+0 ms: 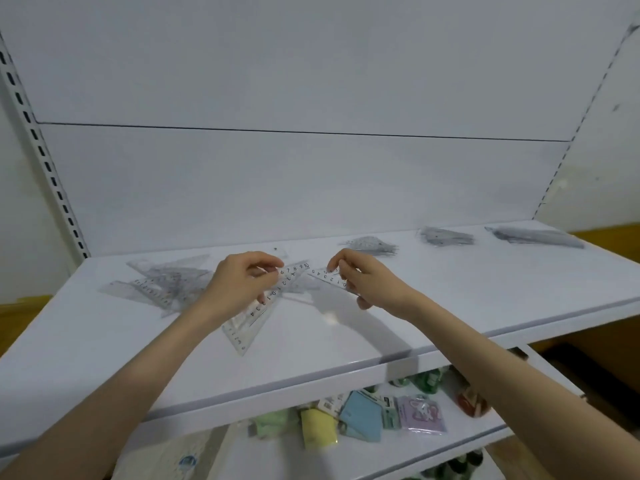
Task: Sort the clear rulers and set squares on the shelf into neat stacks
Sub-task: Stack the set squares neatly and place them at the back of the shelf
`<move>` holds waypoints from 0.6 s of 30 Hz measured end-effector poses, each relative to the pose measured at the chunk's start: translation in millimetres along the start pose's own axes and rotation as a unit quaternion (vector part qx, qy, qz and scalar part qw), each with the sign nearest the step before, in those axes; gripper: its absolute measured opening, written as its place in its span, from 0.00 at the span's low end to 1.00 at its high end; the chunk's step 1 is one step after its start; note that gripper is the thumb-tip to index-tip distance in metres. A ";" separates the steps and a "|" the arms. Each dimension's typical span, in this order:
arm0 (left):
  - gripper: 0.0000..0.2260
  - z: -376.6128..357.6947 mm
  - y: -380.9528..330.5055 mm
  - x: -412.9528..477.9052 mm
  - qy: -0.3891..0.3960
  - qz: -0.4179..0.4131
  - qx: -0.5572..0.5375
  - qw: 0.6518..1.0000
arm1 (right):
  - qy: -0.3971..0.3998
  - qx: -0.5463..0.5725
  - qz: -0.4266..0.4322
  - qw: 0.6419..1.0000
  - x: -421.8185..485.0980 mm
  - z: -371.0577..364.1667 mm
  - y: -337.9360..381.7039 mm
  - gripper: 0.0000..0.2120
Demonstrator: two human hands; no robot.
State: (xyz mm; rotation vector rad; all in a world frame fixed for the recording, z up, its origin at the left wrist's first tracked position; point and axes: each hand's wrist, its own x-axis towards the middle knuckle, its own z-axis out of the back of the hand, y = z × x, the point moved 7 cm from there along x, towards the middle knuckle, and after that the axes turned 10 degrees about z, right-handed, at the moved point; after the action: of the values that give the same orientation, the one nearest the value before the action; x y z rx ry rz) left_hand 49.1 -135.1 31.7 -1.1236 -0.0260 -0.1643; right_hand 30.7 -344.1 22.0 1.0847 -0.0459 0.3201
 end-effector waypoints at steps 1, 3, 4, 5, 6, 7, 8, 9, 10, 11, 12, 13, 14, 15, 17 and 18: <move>0.09 -9.1 -2.5 1.6 0.013 0.000 0.000 1.000 | -0.008 0.008 -0.017 1.000 -6.4 7.3 -5.4 0.10; 0.13 -29.1 -8.9 3.7 0.040 -0.001 0.017 0.999 | -0.010 0.010 -0.044 0.999 -20.9 21.9 -17.0 0.11; 0.17 -38.9 -11.3 5.0 0.054 0.000 0.036 0.998 | -0.008 0.001 -0.051 0.999 -27.9 30.2 -23.3 0.15; 0.20 -49.3 -14.3 6.0 0.066 -0.001 0.053 0.996 | -0.007 -0.012 -0.054 0.998 -34.4 38.8 -30.3 0.19; 0.21 -59.7 -17.0 7.2 0.076 -0.002 0.068 0.995 | -0.010 -0.025 -0.056 0.998 -40.4 48.8 -37.2 0.22; 0.21 -70.3 -20.4 9.0 0.081 -0.006 0.083 0.993 | -0.020 -0.034 -0.058 0.998 -45.1 60.3 -44.3 0.22; 0.21 -81.1 -24.2 10.9 0.083 -0.013 0.097 0.992 | -0.034 -0.041 -0.062 0.997 -48.7 73.1 -51.1 0.22; 0.21 -91.1 -28.4 12.7 0.082 -0.022 0.110 0.990 | -0.048 -0.043 -0.067 0.996 -51.7 85.8 -56.9 0.21; 0.21 -100.5 -32.6 14.8 0.079 -0.031 0.121 0.989 | -0.061 -0.044 -0.068 0.995 -53.3 98.4 -62.2 0.21; 0.21 -109.1 -36.6 17.5 0.076 -0.039 0.129 0.988 | -0.073 -0.047 -0.066 0.994 -53.5 111.0 -67.6 0.20; 0.21 -116.5 -39.6 21.4 0.071 -0.044 0.133 0.988 | -0.083 -0.053 -0.061 0.993 -52.7 123.0 -73.0 0.20; 0.19 -122.3 -41.7 26.3 0.061 -0.046 0.134 0.988 | -0.091 -0.062 -0.056 0.992 -50.6 134.5 -78.6 0.19; 0.18 -126.9 -43.4 31.6 0.051 -0.045 0.134 0.989 | -0.098 -0.076 -0.052 0.991 -47.1 145.7 -84.9 0.19; 0.17 -130.5 -44.7 36.8 0.040 -0.041 0.133 0.989 | -0.101 -0.100 -0.047 0.989 -41.7 156.5 -91.3 0.20; 0.15 -136.6 -45.9 47.6 0.018 -0.029 0.130 0.991 | -0.088 -0.163 -0.033 0.982 -24.3 174.7 -103.6 0.23; 0.15 -139.3 -46.6 52.6 0.008 -0.022 0.133 0.991 | -0.073 -0.183 -0.022 0.980 -12.7 181.2 -109.3 0.25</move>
State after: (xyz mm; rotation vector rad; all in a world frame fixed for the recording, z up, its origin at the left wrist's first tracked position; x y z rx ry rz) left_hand 85.6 -286.2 18.5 -0.8567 -0.0564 -0.2042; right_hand 70.6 -551.9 10.8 0.7405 -0.2037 0.1810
